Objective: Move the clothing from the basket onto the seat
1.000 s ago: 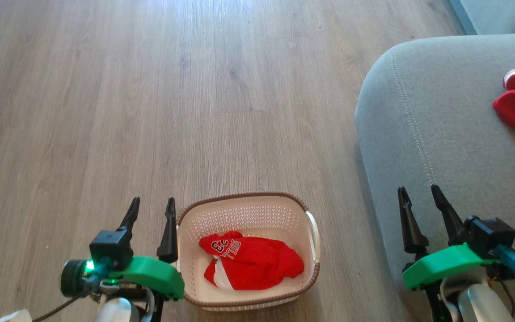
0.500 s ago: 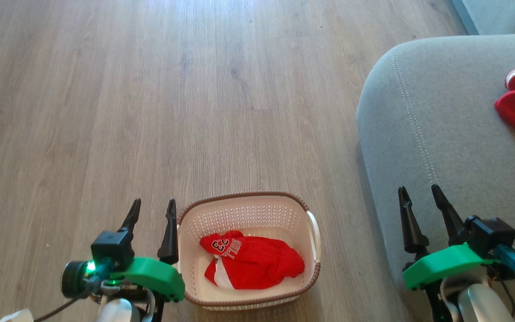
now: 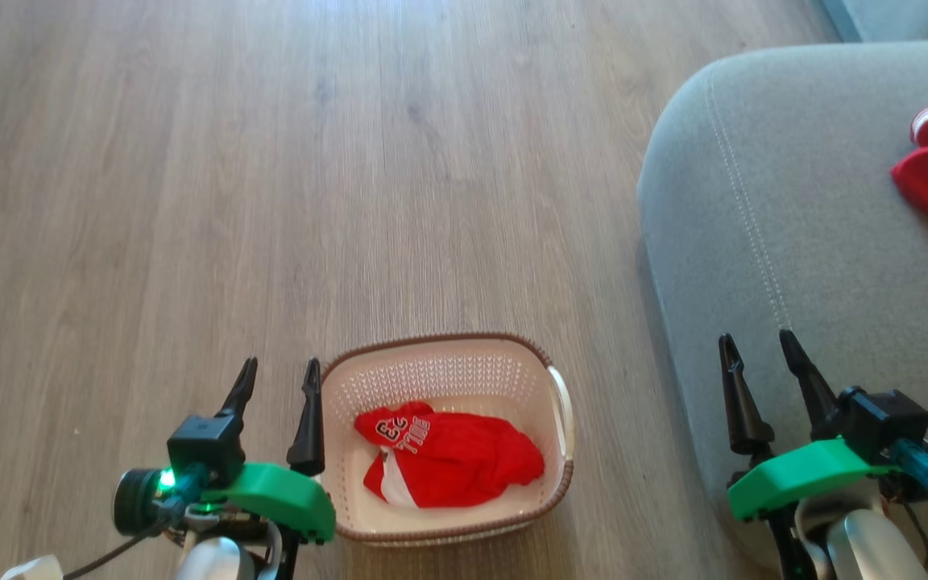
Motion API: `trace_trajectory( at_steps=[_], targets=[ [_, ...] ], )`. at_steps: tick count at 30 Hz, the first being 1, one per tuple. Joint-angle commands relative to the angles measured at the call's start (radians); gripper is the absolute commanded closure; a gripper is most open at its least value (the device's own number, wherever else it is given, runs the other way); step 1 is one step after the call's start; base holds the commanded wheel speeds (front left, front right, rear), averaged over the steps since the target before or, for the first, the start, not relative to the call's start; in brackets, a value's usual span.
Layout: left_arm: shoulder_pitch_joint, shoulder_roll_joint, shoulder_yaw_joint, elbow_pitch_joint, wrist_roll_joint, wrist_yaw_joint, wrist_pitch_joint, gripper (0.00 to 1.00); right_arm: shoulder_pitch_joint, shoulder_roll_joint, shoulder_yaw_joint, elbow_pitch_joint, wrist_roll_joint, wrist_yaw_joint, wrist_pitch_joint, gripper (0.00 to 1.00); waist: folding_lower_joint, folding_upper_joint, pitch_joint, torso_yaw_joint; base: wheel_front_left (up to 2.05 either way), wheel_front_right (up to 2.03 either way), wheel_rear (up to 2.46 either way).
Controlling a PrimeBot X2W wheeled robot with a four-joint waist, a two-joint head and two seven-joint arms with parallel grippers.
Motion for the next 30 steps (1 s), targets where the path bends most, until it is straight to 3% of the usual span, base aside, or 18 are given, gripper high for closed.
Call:
trace_trajectory(
  at_steps=[1,14,21,30],
  targets=[
    [-0.039,0.001,0.024,-0.03,-0.003,-0.003,-0.005,0.0,-0.04,-0.013,0.016,-0.036,-0.018,0.0,-0.009,0.0,0.0,0.0,0.019,-0.004,0.0,0.0,0.0],
    [-0.152,0.001,-0.014,0.052,0.068,-0.052,-0.005,0.0,-0.096,-0.008,-0.02,-0.09,-0.054,0.0,-0.009,0.0,0.0,0.0,0.258,-0.055,0.0,0.0,0.0],
    [-0.275,0.005,-0.029,0.175,0.145,-0.095,-0.005,0.0,-0.147,0.004,0.001,-0.142,-0.074,0.0,-0.009,0.0,0.0,0.0,0.424,-0.112,0.0,0.0,0.0],
    [-0.446,0.053,-0.066,0.349,0.219,-0.139,-0.005,0.0,-0.196,0.022,0.018,-0.225,-0.077,0.0,-0.009,0.0,0.0,0.0,0.601,-0.184,0.0,0.0,0.0]
  ],
)
